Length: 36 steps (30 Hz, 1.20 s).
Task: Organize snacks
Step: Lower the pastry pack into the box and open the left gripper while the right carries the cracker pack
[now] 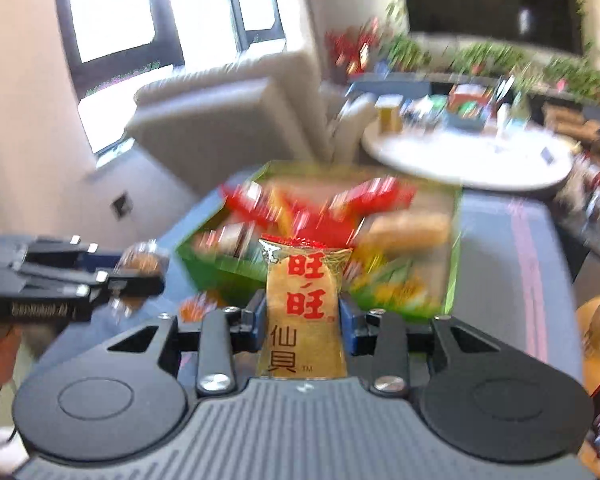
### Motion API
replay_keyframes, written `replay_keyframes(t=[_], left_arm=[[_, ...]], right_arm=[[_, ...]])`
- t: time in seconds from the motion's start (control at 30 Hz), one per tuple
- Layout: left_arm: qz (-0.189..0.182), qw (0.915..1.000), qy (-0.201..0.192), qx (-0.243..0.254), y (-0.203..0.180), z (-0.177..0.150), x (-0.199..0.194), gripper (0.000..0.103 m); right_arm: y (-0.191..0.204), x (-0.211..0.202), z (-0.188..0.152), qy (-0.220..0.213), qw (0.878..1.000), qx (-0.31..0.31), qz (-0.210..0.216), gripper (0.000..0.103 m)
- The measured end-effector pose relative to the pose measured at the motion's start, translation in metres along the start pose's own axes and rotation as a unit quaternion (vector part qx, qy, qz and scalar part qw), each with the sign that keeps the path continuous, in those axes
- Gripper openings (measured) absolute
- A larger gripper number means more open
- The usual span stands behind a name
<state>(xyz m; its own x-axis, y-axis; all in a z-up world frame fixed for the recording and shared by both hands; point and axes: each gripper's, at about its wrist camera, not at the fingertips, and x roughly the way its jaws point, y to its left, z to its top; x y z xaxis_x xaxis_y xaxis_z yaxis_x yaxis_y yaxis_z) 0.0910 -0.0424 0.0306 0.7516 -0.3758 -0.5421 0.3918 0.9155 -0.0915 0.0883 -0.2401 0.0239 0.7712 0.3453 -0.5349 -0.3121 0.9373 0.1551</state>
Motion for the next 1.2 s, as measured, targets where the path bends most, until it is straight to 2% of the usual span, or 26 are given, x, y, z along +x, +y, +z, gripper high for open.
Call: replay_keyframes(t=[0.17,0.5,0.8,1.0,1.1,1.17,1.2], left_arm=[[0.008,0.9998,-0.018,0.004,-0.002,0.026,0.015,0.036],[0.026,0.9994,-0.015,-0.014,0.011,0.074,0.078,0.036],[0.028,0.9993,0.020,-0.012,0.012,0.084,0.135,0.036],[0.028,0.9989,0.038,-0.003,0.008,0.077,0.149,0.036],[0.029,0.9987,0.041,-0.002,0.008,0.075,0.150,0.041],[0.032,0.9988,0.038,0.002,0.007,0.075,0.147,0.052],[0.034,0.9988,0.034,0.004,0.006,0.075,0.145,0.055]], right_arm=[[-0.007,0.017,0.021,-0.015,0.999,0.014,-0.027,0.073],[-0.031,0.045,0.019,0.003,0.999,0.039,-0.033,0.073],[-0.042,0.055,0.017,0.009,0.998,0.051,-0.035,0.073],[-0.040,0.055,0.017,0.003,0.999,0.041,-0.034,0.073],[-0.037,0.055,0.015,0.002,0.999,0.029,-0.036,0.075],[-0.037,0.054,0.015,0.000,0.999,0.034,-0.032,0.084],[-0.038,0.052,0.015,-0.002,0.999,0.037,-0.032,0.085]])
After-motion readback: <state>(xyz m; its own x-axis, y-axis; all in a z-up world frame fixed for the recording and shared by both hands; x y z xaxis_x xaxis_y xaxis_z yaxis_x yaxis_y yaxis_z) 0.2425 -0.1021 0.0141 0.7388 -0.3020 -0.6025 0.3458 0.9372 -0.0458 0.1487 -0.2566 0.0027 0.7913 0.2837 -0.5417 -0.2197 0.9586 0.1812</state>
